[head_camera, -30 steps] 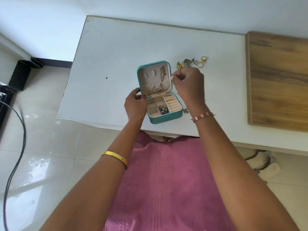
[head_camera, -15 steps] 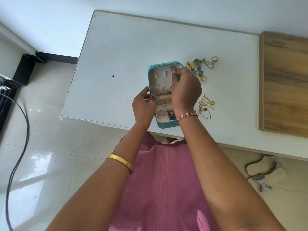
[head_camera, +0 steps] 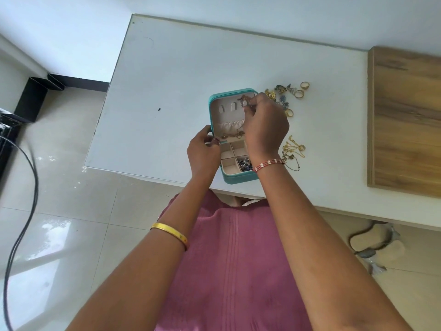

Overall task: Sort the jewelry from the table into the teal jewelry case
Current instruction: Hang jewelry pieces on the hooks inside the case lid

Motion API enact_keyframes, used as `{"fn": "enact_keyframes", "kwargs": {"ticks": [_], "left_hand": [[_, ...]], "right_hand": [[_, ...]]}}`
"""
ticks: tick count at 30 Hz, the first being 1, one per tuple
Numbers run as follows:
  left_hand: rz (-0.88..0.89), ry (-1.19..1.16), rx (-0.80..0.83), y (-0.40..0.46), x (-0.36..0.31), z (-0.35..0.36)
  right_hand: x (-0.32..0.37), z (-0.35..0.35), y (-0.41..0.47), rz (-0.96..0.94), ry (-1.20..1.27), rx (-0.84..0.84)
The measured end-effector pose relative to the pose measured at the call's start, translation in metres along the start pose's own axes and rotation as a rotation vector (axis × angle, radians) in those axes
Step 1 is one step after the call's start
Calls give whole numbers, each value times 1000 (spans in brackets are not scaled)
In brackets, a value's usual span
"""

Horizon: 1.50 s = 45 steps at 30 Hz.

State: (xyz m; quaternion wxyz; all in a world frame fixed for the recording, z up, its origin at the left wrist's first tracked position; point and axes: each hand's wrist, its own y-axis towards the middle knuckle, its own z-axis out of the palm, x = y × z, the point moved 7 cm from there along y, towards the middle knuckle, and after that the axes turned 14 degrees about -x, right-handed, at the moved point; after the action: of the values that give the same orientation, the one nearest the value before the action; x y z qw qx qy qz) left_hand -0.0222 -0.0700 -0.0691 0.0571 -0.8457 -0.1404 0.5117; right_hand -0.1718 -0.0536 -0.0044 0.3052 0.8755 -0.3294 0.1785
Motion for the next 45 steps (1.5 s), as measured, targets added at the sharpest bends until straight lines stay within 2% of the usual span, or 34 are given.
{"fn": "enact_keyframes", "kwargs": {"ticks": [5, 11, 15, 21, 26, 29, 34, 39, 45], "left_hand": [[-3, 23, -8, -1, 2, 1], [24, 37, -7, -1, -1, 0], [11, 35, -10, 0, 0, 1], [31, 38, -18, -1, -3, 1], [45, 39, -23, -1, -3, 0], [45, 27, -31, -1, -3, 0], [77, 39, -41, -2, -4, -1], [94, 58, -41, -3, -5, -1], [86, 70, -44, -5, -5, -2]], "right_hand": [[6, -3, -3, -87, 92, -51], [10, -2, 0, -144, 29, -100], [10, -2, 2, -115, 54, -72], [3, 9, 5, 3, 45, 95], [3, 12, 4, 4, 95, 32], [8, 12, -1, -88, 115, -26], [19, 6, -1, -325, -40, -144], [29, 8, 2, -438, -189, -104], [31, 6, 1, -582, -215, -120]]}}
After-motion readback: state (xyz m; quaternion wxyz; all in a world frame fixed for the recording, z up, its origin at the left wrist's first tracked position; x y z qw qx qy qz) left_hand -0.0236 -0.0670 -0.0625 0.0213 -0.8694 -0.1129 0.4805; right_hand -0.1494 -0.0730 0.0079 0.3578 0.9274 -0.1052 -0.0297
